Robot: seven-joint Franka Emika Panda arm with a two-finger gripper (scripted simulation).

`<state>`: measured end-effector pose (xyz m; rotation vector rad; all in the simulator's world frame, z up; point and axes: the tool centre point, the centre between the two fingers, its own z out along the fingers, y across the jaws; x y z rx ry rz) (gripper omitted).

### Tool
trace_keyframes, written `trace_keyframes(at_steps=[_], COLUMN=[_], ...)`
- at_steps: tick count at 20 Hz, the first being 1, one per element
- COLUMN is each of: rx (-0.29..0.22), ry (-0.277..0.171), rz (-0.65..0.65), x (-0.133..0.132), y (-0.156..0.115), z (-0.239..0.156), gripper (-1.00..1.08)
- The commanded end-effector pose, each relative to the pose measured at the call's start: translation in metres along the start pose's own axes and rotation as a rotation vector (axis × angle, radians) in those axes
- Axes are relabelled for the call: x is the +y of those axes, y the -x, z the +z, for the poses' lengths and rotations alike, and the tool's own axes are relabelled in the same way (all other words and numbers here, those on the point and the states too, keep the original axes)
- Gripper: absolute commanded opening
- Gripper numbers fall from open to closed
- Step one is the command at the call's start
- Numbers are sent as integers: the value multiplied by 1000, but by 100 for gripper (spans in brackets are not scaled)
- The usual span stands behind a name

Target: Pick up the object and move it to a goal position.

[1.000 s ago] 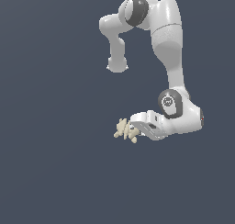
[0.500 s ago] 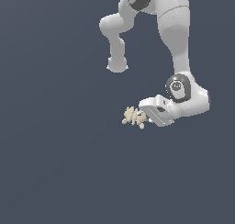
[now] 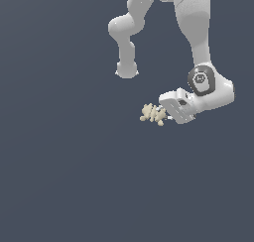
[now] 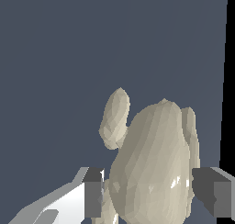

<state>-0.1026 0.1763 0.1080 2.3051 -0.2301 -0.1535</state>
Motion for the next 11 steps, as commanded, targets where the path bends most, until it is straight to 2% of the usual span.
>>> trace_keyframes(at_steps=[1,5,11], rx=[-1,-2,-3], ry=[1,1,0], rz=[1,2,2], x=[0,-1,-2], y=[12,22,20], z=[-6,-11,-11], gripper=[-100,-100,-100])
